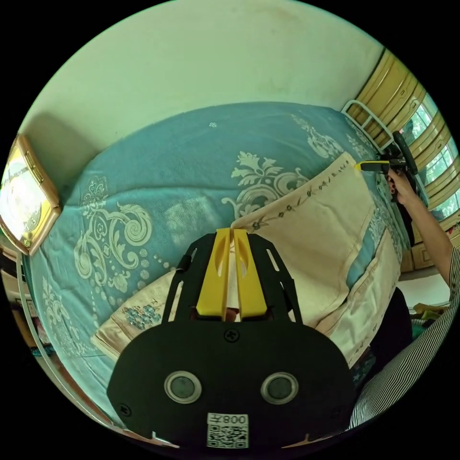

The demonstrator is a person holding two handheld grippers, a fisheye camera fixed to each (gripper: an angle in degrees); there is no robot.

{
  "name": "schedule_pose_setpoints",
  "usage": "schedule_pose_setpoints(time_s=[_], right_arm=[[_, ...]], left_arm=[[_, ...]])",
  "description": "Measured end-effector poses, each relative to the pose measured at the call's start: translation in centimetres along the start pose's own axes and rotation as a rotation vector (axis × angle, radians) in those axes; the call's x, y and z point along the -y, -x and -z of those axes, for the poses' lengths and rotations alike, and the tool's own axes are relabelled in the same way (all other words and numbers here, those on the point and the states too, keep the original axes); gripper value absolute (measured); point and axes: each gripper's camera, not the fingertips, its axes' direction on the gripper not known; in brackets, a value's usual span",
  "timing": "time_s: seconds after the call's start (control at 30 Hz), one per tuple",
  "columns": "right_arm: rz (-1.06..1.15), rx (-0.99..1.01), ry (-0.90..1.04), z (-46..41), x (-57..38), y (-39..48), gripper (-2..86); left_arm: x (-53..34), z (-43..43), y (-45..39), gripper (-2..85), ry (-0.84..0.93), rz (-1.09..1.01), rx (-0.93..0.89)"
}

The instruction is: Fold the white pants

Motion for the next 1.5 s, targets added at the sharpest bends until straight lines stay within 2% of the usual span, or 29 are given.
schedule_pose_setpoints(time_s=[0.1,0.23,0.37,0.47,0.5,0.6,0.63,0.67,0.7,0.8,0.87,0.93,0.97,1.1,1.27,1.5], right_arm=[[-0.015,0.042,-0.084,3.4,-0.9,-1.3,1.5],[-0.029,0.062,0.008,3.1,-0.8,-2.7,2.1],[-0.128,0.070,-0.030,4.0,-2.5,-5.3,2.7],[-0.135,0.123,-0.063,5.6,-5.2,-6.9,5.0],[-0.135,0.146,-0.067,5.9,-6.0,-7.1,5.2],[-0.111,0.214,-0.069,6.3,-10.4,-6.9,5.7],[-0.090,0.214,-0.017,5.3,-11.7,-6.5,4.9],[-0.083,0.173,0.038,4.2,-12.6,-6.3,4.0],[-0.072,0.167,-0.019,4.7,-13.2,-6.3,3.5],[-0.085,0.158,0.019,5.8,-13.7,-7.1,2.1],[-0.065,0.054,-0.002,7.4,-15.2,-7.0,2.6],[-0.085,0.058,-0.004,7.8,-16.6,-7.4,4.4],[-0.101,0.120,0.013,7.4,-17.4,-7.8,6.0],[-0.126,0.140,0.008,7.5,-18.3,-8.5,8.0],[-0.077,0.000,0.056,7.6,-18.8,-8.3,3.7],[-0.046,0.010,0.075,8.4,-19.9,-9.7,1.4]], left_arm=[[-1.3,-1.8,0.8,1.8,-0.022,0.005,-0.002],[-3.4,-6.9,2.5,2.4,0.062,0.070,0.036],[-7.5,-5.8,3.9,3.2,-0.051,0.175,0.029],[-11.6,-5.9,3.4,3.4,-0.116,0.154,-0.161],[-12.4,-6.2,3.1,3.3,-0.115,0.150,-0.172],[-15.3,-11.2,1.7,2.3,0.055,0.116,-0.113],[-16.5,-11.4,1.9,1.9,0.002,0.118,-0.101],[-17.0,-11.4,2.7,1.5,0.035,0.169,-0.116],[-17.1,-11.5,3.1,1.5,0.064,0.179,-0.143],[-19.9,-9.5,2.6,1.7,-0.002,0.141,-0.222],[-22.4,-10.0,1.5,2.8,0.021,0.102,-0.273],[-24.0,-11.8,0.8,3.7,0.101,0.086,-0.266],[-25.1,-12.7,0.6,4.3,0.120,0.087,-0.242],[-27.0,-12.5,1.1,5.0,0.099,0.106,-0.255],[-29.5,-12.5,0.6,3.9,0.103,0.051,-0.199],[-31.9,-12.4,1.8,1.3,0.118,0.063,-0.275]])
